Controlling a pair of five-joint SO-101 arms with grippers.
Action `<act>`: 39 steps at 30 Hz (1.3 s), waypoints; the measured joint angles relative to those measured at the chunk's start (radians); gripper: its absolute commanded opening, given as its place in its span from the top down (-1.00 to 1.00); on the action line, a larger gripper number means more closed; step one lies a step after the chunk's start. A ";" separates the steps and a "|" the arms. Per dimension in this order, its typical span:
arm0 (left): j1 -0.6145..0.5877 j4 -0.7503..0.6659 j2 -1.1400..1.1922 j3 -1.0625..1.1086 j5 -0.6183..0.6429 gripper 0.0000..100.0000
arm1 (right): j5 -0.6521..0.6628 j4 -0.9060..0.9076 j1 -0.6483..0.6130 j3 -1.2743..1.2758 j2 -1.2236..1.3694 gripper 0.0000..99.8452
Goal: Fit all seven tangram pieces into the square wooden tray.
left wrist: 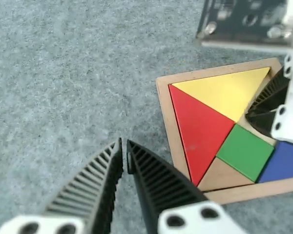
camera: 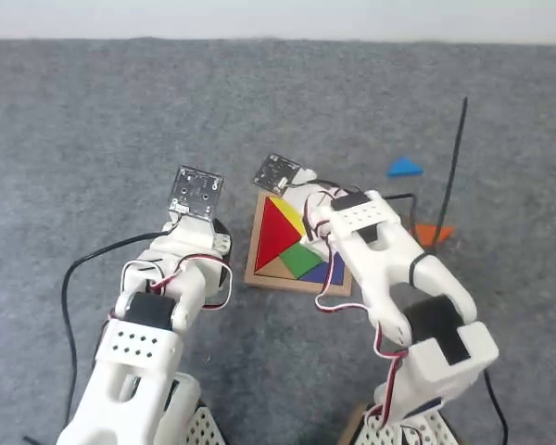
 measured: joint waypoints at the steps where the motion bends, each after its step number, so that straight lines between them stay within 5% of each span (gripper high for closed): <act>1: 0.000 0.000 0.000 0.000 0.000 0.98 | 0.000 -0.005 -0.002 -0.009 0.012 0.99; 21: 0.000 0.000 0.000 0.000 0.000 0.98 | 0.008 0.060 0.015 -0.031 -0.086 0.99; 30: 0.000 0.000 0.000 0.000 0.000 0.98 | -0.041 0.081 0.256 0.190 -0.425 0.81; 34: 0.000 0.000 0.000 0.000 0.000 0.98 | -0.091 0.140 0.402 0.212 -0.448 0.62; 39: 0.000 0.000 0.000 0.000 0.000 0.98 | -0.051 0.152 0.485 0.236 -0.443 0.64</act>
